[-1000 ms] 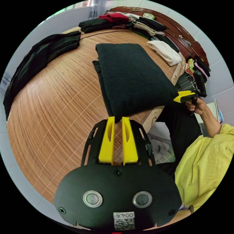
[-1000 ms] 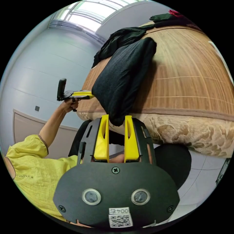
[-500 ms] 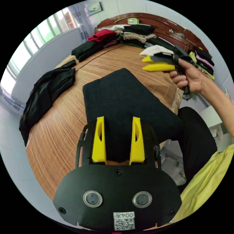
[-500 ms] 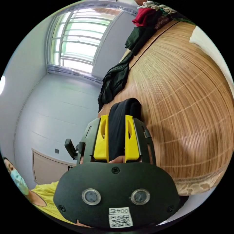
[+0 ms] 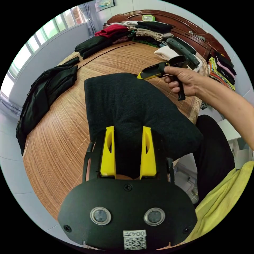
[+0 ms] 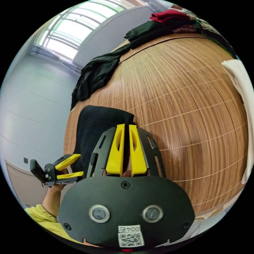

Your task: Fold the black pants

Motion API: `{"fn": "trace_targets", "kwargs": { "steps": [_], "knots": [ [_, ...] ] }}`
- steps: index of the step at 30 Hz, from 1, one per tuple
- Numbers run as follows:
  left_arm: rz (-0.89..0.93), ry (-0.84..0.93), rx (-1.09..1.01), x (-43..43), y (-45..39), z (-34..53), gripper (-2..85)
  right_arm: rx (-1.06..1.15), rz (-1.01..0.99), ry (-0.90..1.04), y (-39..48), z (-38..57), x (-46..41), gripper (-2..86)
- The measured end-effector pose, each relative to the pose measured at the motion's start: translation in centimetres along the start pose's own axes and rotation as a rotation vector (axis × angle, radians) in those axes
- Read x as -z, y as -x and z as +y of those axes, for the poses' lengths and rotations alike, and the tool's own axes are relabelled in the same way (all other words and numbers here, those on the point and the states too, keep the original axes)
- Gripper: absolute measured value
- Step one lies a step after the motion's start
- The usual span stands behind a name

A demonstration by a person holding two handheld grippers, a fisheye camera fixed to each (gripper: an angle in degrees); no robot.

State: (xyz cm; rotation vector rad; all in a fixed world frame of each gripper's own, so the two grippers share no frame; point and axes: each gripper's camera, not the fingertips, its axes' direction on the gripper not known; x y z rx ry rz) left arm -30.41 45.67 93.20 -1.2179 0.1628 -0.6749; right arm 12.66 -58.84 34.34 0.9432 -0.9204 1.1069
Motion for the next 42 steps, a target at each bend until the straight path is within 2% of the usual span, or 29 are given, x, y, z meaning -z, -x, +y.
{"fn": "trace_targets", "kwargs": {
  "steps": [3, 11, 14, 18, 23, 31, 37, 39, 42],
  "knots": [
    [-0.008, 0.023, 0.010, -0.1, -0.7, -0.4, 14.4, -0.027, -0.061, -0.041, 0.2, 1.2, 1.5, 5.4],
    [-0.073, 0.010, 0.059, -0.9, -3.0, -0.4, 14.1, 0.257, 0.008, -0.038, 8.7, 15.4, 5.2, 7.7],
    [-0.092, 0.022, 0.071, -1.0, -3.6, -0.5, 14.1, 0.278, 0.001, 0.001, 9.9, 19.9, 4.8, 8.4],
    [-0.026, 0.014, 0.169, 0.5, -2.8, 0.4, 14.3, 0.269, -0.007, 0.016, 10.0, 22.6, 5.7, 9.2],
    [0.008, -0.066, 0.202, 2.3, -4.0, 6.1, 14.6, 0.259, 0.005, -0.020, 9.5, 24.7, 7.8, 10.0],
    [0.058, -0.139, 0.255, 0.8, -3.8, 11.7, 14.3, 0.324, 0.022, 0.069, 11.1, 22.4, 4.7, 8.8],
    [0.115, -0.205, 0.210, -1.2, 0.3, 7.2, 14.2, 0.438, 0.092, 0.133, 14.3, 14.6, 2.0, 8.4],
    [0.147, -0.178, 0.189, -3.4, 2.2, 4.8, 14.2, 0.460, 0.100, 0.191, 14.9, 11.9, 0.5, 8.3],
    [0.308, -0.087, 0.169, -8.6, 5.6, 1.6, 14.3, 0.463, 0.139, 0.383, 14.9, 8.5, -3.1, 8.1]
  ]
}}
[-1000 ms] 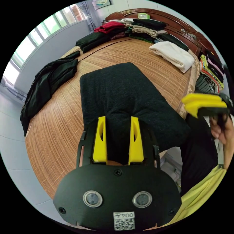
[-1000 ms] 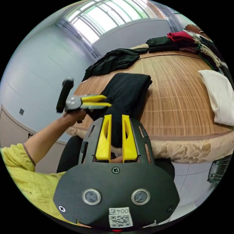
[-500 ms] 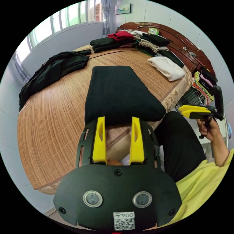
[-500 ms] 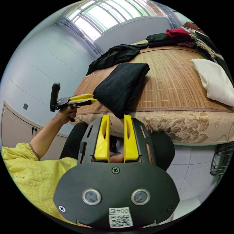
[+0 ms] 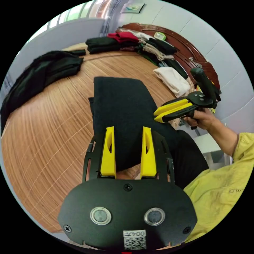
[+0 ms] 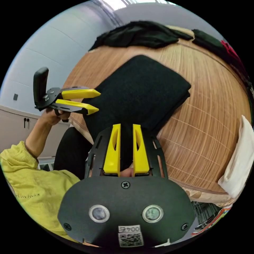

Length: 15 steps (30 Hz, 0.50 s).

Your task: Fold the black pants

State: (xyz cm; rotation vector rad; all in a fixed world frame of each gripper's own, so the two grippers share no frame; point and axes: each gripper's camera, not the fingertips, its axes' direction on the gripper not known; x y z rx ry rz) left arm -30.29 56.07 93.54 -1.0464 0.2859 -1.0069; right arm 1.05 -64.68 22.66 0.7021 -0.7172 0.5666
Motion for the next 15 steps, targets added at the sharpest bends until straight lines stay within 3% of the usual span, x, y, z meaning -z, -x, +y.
{"fn": "trace_targets", "kwargs": {
  "steps": [2, 7, 12, 15],
  "knots": [
    [0.029, 0.083, -0.045, -3.2, 1.8, -1.5, 14.3, -0.033, -0.058, 0.088, -1.0, -1.6, -0.8, 7.7],
    [0.075, 0.074, -0.019, -5.6, 4.5, -2.6, 14.5, -0.102, -0.123, 0.151, -2.0, -3.1, -0.7, 7.7],
    [0.220, 0.048, 0.071, -5.6, 8.4, -3.9, 16.5, -0.204, -0.311, 0.027, -3.7, -1.5, 2.8, 11.3],
    [0.256, -0.010, 0.142, -4.0, 12.0, -3.9, 18.9, -0.354, -0.429, -0.103, -6.3, 1.4, 5.6, 21.5]
  ]
}}
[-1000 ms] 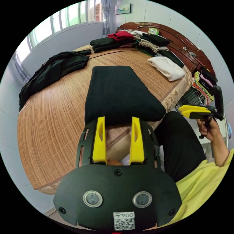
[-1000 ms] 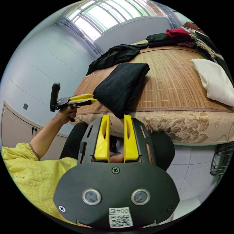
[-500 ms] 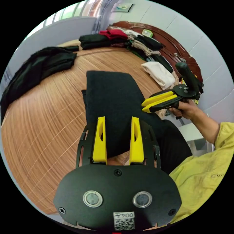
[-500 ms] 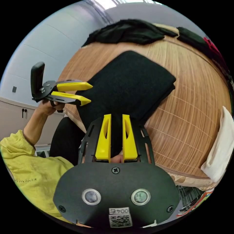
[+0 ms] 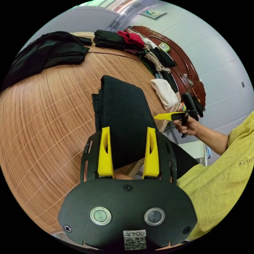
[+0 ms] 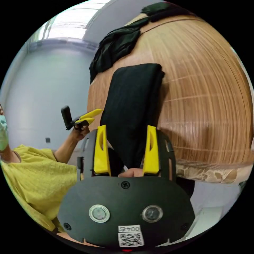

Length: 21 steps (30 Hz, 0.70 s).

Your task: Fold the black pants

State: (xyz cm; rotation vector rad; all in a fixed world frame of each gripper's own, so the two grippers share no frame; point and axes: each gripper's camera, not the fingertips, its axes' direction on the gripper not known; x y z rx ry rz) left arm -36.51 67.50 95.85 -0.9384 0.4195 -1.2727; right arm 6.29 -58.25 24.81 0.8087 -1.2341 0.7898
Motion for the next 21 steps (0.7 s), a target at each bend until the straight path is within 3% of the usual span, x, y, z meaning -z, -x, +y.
{"fn": "trace_targets", "kwargs": {
  "steps": [3, 8, 16, 21],
  "knots": [
    [0.026, 0.019, 0.047, 0.5, 4.5, -0.4, 21.7, -0.122, -0.131, -0.051, -2.7, 1.4, 1.4, 25.4],
    [0.316, 0.115, 0.194, -3.6, 13.0, -2.4, 24.1, -0.153, -0.283, -0.025, -4.0, 1.5, -0.4, 25.0],
    [0.403, 0.305, 0.114, -7.9, 15.5, -8.8, 24.3, -0.164, -0.394, -0.068, -3.0, 1.7, -0.9, 21.7],
    [0.497, 0.317, 0.157, -9.3, 16.8, -12.3, 22.7, -0.125, -0.457, -0.045, -0.6, 1.0, -1.9, 20.8]
  ]
}}
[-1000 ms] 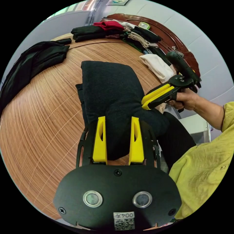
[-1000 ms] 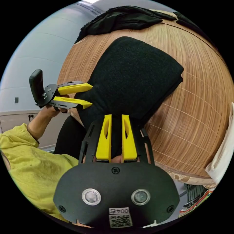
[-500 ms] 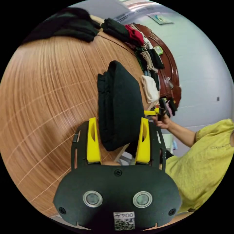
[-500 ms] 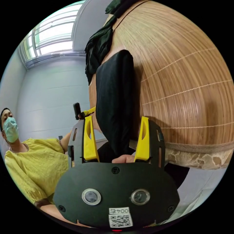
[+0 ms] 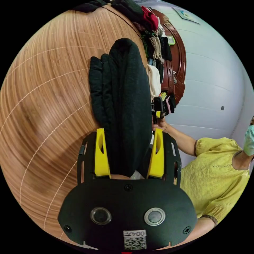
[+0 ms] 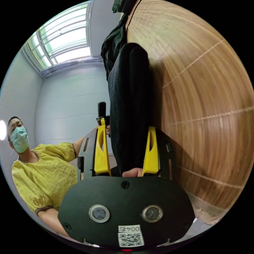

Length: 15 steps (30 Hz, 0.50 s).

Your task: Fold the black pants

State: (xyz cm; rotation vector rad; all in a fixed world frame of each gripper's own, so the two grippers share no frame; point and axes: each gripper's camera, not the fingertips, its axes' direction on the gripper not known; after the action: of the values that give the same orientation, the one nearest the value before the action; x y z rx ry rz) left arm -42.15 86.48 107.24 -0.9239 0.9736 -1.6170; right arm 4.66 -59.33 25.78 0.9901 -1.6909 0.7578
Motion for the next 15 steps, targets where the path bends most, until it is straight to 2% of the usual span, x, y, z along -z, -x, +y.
{"fn": "trace_targets", "kwargs": {
  "steps": [4, 8, 11, 15],
  "knots": [
    [-0.072, 0.030, 0.015, 0.0, -1.1, -2.6, 18.2, 0.003, 0.094, 0.096, 2.9, -1.0, -4.0, 15.8],
    [-0.254, -0.036, 0.006, 2.3, -6.1, -3.7, 14.7, -0.019, 0.225, 0.017, 7.9, 0.4, -4.4, 12.5],
    [-0.350, -0.068, -0.004, 3.9, -11.7, -4.4, 14.0, -0.034, 0.240, -0.025, 12.2, 2.2, -3.9, 12.0],
    [-0.368, -0.097, -0.007, 6.1, -18.5, -5.8, 13.9, -0.047, 0.187, -0.067, 17.1, 4.6, -1.7, 11.7]
  ]
}}
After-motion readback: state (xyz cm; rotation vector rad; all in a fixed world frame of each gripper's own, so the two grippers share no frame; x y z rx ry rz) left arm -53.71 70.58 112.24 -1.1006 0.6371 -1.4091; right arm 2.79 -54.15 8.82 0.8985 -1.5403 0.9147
